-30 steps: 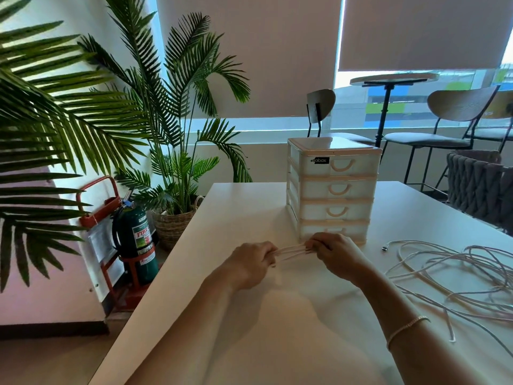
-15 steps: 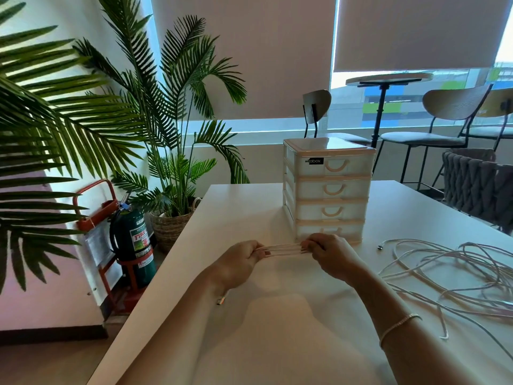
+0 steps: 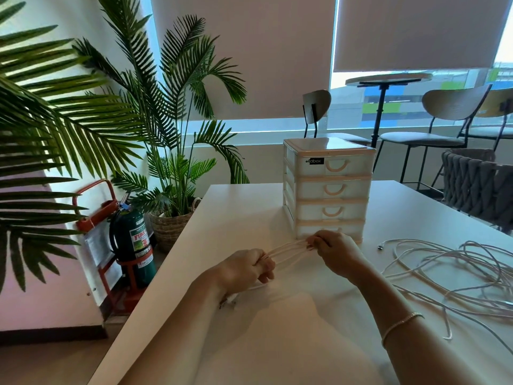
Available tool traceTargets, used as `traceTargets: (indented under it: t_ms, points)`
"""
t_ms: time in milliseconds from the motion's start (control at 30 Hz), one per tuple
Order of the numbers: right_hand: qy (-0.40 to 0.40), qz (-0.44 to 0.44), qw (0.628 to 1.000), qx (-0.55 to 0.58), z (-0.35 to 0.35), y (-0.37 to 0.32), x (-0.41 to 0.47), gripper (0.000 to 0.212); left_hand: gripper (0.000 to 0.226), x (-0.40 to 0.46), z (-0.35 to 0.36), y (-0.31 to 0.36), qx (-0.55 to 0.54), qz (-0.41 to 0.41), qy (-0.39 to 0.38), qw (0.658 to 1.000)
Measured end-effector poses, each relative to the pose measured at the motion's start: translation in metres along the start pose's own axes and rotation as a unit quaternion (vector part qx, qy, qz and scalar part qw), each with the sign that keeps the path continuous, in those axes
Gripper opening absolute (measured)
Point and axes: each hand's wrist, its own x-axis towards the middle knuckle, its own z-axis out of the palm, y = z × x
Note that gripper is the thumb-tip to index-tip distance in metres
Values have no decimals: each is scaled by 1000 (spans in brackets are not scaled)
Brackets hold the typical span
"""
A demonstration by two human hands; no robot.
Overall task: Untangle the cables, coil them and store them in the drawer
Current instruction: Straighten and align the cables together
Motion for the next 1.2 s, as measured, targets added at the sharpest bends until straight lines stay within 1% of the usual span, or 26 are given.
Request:
traceTargets:
  t_ms: [67,167,267,433,533,600,700,800,933,1067,1133,1200]
  points:
    - [16,0,1000,-7,0,1,1,26,18,0,1,2,-10,-4,-25,1000]
    - [30,2,999,-14,-1,3,2,26,22,0,1,3,-33,-5,-53,998]
    - [27,8,1000,-12,-1,4,3,26,22,-1,-3,-1,-7,3,-48,999]
    - [22,7,999,-24,1,2,3,26,20,-1,-8,-1,-2,-4,-37,999]
    - [21,15,999,-27,0,2,3,27,17,-5,-10,2,-37,-11,-50,998]
    - [26,24,999,-19,-1,3,3,27,14,-9,-13,5,-42,-19,-50,998]
    - [34,24,999,-20,-2,5,4,26,27,-12,-16,6,-27,-32,-50,998]
    - [32,13,999,-13,-2,7,5,25,41,-12,-17,5,81,-16,-14,996]
    - [31,1,999,7,-2,4,3,24,42,-11,-19,-1,186,10,34,982]
    - [19,-4,999,33,2,-3,0,27,44,-3,-11,5,200,20,76,977]
    - [14,-4,999,39,3,-5,-1,29,40,4,-1,19,175,42,104,978]
    - [5,-10,999,30,5,-7,-3,25,33,13,9,31,132,36,118,984]
